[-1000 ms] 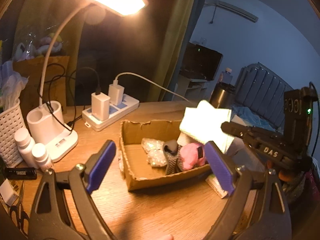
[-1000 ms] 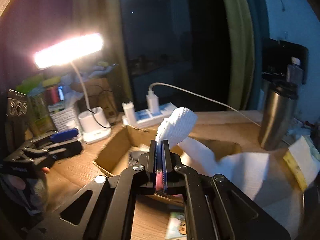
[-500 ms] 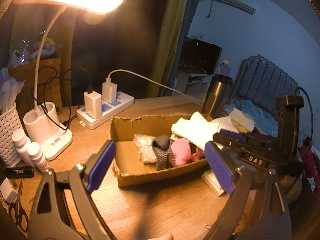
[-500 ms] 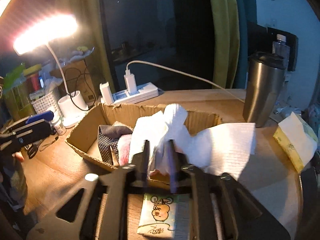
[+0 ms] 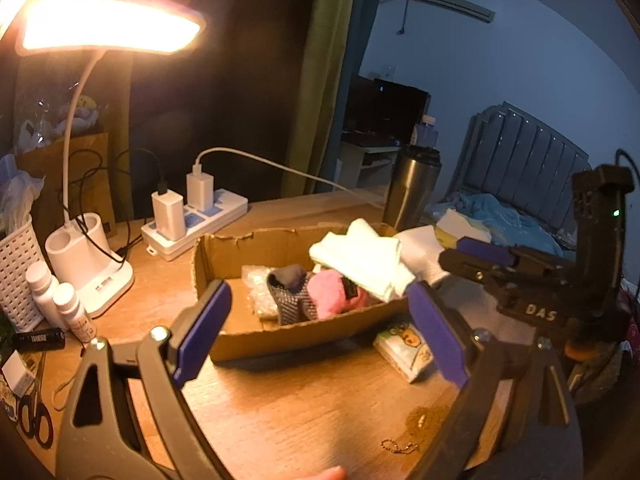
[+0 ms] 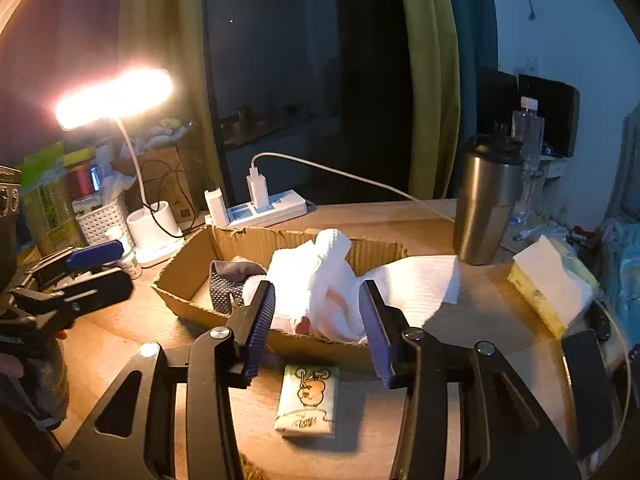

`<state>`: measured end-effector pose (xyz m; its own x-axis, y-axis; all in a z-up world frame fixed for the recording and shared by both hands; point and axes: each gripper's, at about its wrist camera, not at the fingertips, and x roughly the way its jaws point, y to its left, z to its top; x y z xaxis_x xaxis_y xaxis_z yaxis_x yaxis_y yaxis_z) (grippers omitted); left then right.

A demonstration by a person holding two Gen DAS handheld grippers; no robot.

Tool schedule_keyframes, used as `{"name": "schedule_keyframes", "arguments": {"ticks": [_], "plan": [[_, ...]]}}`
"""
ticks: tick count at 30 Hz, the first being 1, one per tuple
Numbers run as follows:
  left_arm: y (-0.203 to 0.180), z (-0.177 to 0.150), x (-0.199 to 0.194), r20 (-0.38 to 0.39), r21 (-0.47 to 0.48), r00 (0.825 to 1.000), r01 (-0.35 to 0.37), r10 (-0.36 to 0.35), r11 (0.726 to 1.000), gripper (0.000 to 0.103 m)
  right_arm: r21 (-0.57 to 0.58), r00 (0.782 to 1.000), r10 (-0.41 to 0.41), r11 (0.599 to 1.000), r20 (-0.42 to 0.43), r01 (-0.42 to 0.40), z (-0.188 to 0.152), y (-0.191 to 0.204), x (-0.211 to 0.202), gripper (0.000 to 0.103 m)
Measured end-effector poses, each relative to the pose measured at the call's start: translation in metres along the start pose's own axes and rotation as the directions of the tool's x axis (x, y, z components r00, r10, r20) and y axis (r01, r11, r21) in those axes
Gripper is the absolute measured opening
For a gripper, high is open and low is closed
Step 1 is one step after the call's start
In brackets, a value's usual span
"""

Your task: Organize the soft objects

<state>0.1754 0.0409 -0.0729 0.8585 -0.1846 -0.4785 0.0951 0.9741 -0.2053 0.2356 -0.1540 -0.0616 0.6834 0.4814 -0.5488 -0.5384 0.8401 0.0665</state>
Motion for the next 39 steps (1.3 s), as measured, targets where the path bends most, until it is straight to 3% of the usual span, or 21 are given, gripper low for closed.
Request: {"name": "schedule_keyframes", "arguments": {"ticks": [4, 25, 39], "plan": [[-0.008, -0.004, -0.003, -0.005, 0.007, 1.0, 0.001, -0.001, 1.0, 0.091, -0.009, 1.0, -0.004, 1.0, 0.013, 0.004, -0.001, 0.004, -0.014, 0.052], [-0.048, -0.05, -0.002, -0.09, 0.022, 0.996, 0.025, -0.023, 0.999, 0.091, 0.019, 1.0, -0.011, 1.0, -0.02, 0.012, -0.052, -0.003, -0.046, 0.053], [-0.088, -0.085, 0.013, -0.203, 0.077, 0.979, 0.03, -0.014, 0.997, 0.091, 0.089, 0.999, 0.012, 0.996, -0.031, -0.009, -0.091, -0.023, -0.053, 0.053]]}}
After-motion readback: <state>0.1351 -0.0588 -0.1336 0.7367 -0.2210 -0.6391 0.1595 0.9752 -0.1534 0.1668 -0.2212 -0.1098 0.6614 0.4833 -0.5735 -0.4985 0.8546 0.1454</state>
